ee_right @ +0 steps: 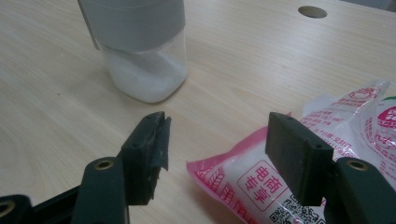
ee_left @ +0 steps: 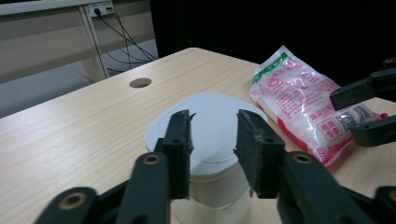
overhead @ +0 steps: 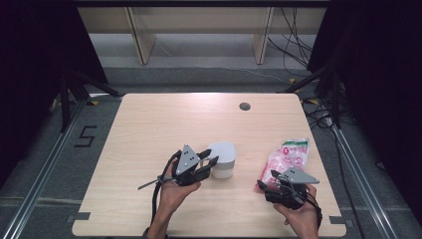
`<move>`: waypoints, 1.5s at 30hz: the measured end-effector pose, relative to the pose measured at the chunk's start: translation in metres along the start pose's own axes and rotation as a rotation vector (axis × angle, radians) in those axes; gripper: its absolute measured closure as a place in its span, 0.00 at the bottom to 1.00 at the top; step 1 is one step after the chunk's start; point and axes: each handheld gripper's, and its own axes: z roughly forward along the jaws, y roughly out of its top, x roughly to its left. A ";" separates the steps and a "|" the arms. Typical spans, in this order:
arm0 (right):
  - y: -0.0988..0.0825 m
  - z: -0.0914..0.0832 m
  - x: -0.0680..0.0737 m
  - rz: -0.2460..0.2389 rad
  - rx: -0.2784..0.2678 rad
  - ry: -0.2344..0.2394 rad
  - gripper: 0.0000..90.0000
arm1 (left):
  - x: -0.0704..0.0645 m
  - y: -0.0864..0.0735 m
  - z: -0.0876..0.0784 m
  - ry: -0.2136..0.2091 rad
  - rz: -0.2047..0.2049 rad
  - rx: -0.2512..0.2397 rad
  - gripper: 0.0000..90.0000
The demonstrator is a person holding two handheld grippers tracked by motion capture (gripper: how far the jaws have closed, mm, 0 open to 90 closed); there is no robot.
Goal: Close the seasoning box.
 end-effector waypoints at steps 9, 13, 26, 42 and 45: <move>0.000 0.000 0.000 0.000 0.000 0.002 0.43 | -0.002 -0.002 -0.001 0.003 -0.055 0.039 0.35; 0.000 0.000 0.000 -0.013 0.004 -0.005 0.43 | -0.003 -0.003 -0.002 0.004 -0.058 0.060 0.30; 0.000 0.000 -0.001 -0.011 0.003 -0.003 0.43 | -0.005 -0.008 -0.006 0.004 -0.073 0.051 0.27; -0.001 0.001 0.001 0.003 -0.004 0.005 0.43 | -0.007 -0.020 -0.010 -0.015 -0.072 0.057 0.25; -0.001 0.001 0.001 0.002 0.001 0.005 0.42 | -0.007 -0.023 -0.011 -0.011 -0.066 0.065 0.24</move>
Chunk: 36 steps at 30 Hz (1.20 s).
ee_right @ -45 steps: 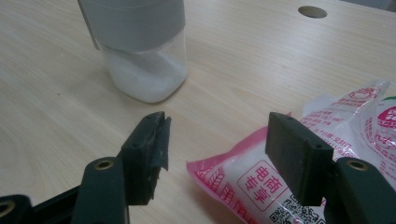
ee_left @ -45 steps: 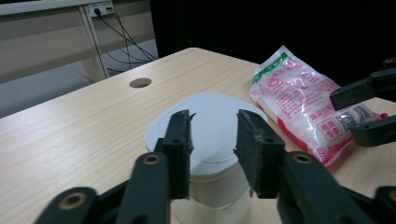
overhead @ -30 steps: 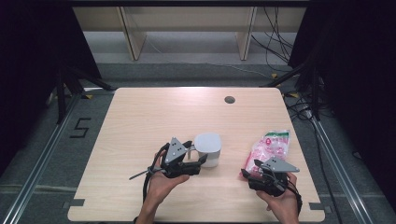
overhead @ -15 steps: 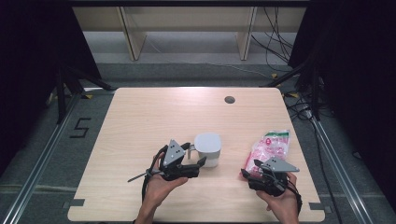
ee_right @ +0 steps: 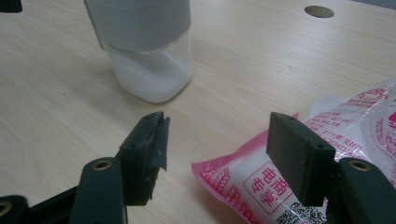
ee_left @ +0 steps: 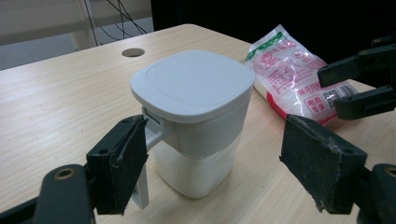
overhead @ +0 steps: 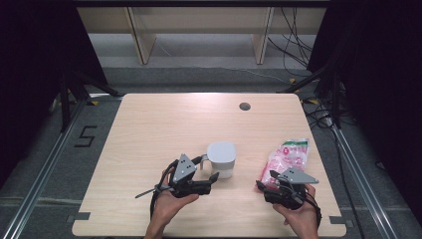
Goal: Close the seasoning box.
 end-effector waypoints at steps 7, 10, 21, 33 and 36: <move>0.000 0.000 0.002 -0.003 -0.002 0.001 0.42 | 0.000 -0.009 -0.002 0.019 0.007 0.028 0.24; -0.001 0.000 0.003 -0.009 -0.001 0.017 0.41 | 0.001 -0.013 -0.003 0.016 0.005 0.031 0.24; -0.004 0.000 0.003 -0.022 -0.001 0.027 0.39 | -0.002 -0.024 -0.003 0.014 0.006 0.049 0.24; -0.004 0.000 0.006 -0.027 -0.001 0.042 0.38 | -0.006 -0.035 -0.006 0.021 -0.009 0.046 0.23; -0.005 0.000 0.007 -0.032 0.006 0.050 0.38 | -0.008 -0.038 -0.006 0.019 -0.017 0.036 0.23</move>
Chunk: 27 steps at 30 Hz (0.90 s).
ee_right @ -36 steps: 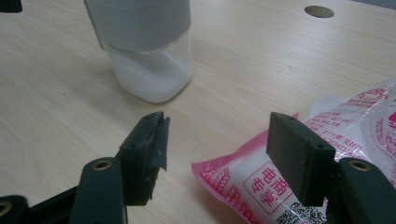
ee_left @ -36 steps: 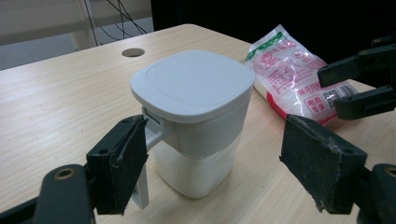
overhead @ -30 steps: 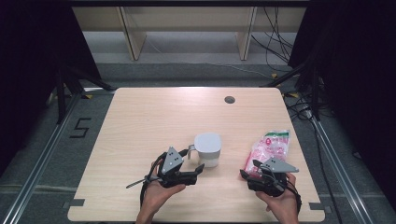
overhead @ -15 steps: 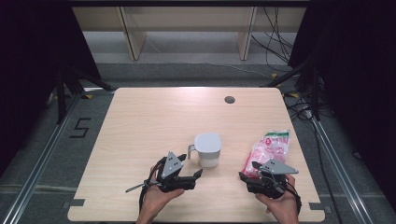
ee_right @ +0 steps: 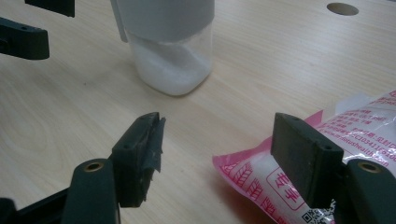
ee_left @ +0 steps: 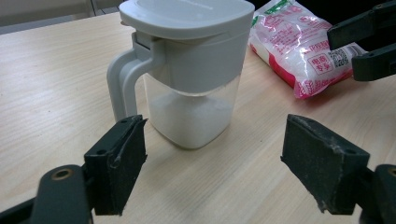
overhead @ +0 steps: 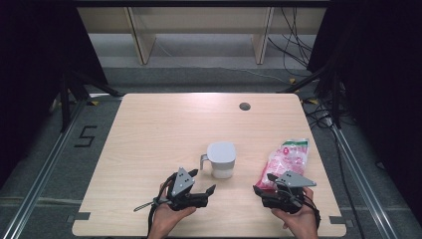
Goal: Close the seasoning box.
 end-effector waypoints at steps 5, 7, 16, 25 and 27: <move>-0.001 -0.001 0.002 0.007 0.015 -0.003 0.38 | -0.002 -0.005 -0.002 0.009 -0.002 0.006 0.23; -0.001 -0.001 0.002 0.007 0.015 -0.004 0.38 | -0.002 -0.006 -0.003 0.011 -0.002 0.007 0.23; -0.006 -0.003 0.005 -0.018 0.046 0.033 0.37 | -0.009 -0.014 -0.005 0.006 0.010 0.016 0.23; -0.015 -0.005 0.010 -0.016 0.071 0.035 0.35 | -0.015 -0.019 -0.010 -0.001 0.004 0.006 0.22; -0.017 -0.005 0.010 -0.025 0.080 0.030 0.35 | -0.018 -0.022 -0.010 -0.001 0.015 0.012 0.22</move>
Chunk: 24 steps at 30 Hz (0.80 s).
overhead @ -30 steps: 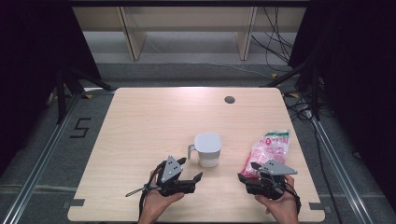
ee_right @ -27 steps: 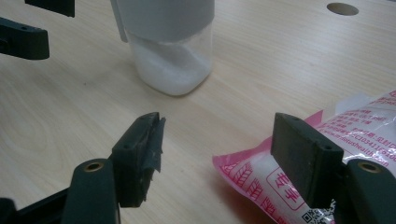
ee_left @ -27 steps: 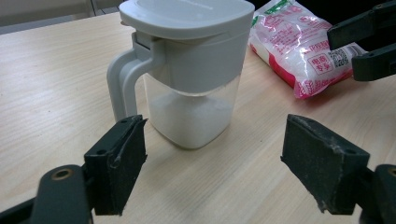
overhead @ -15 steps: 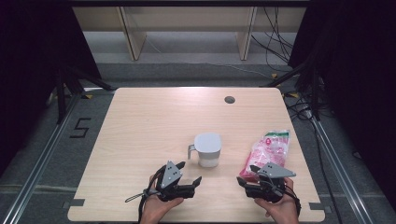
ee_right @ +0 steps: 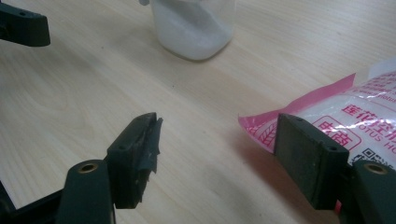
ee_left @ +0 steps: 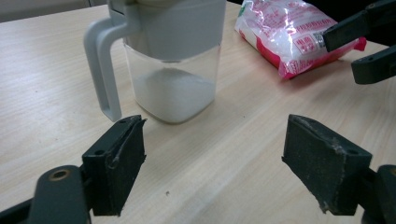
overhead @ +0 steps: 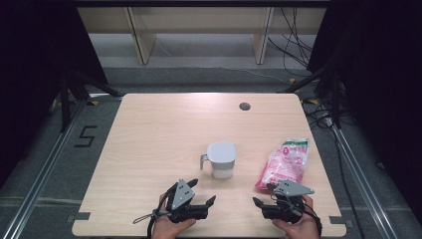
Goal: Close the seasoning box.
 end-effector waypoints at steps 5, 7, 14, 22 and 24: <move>-0.003 -0.002 0.002 0.006 -0.008 -0.008 0.35 | -0.002 -0.002 0.000 -0.007 0.008 0.006 0.22; -0.004 -0.004 0.003 0.021 0.005 -0.004 0.35 | -0.001 -0.001 -0.002 -0.001 0.020 0.008 0.22; -0.005 -0.001 0.004 0.005 0.006 -0.004 0.35 | 0.000 -0.003 -0.001 0.000 0.005 0.007 0.22; -0.005 -0.001 0.004 0.012 0.010 0.006 0.35 | 0.000 -0.003 -0.002 0.009 -0.004 0.008 0.22; -0.006 0.000 0.004 0.013 0.001 0.008 0.35 | 0.001 -0.003 -0.001 0.000 0.001 0.008 0.22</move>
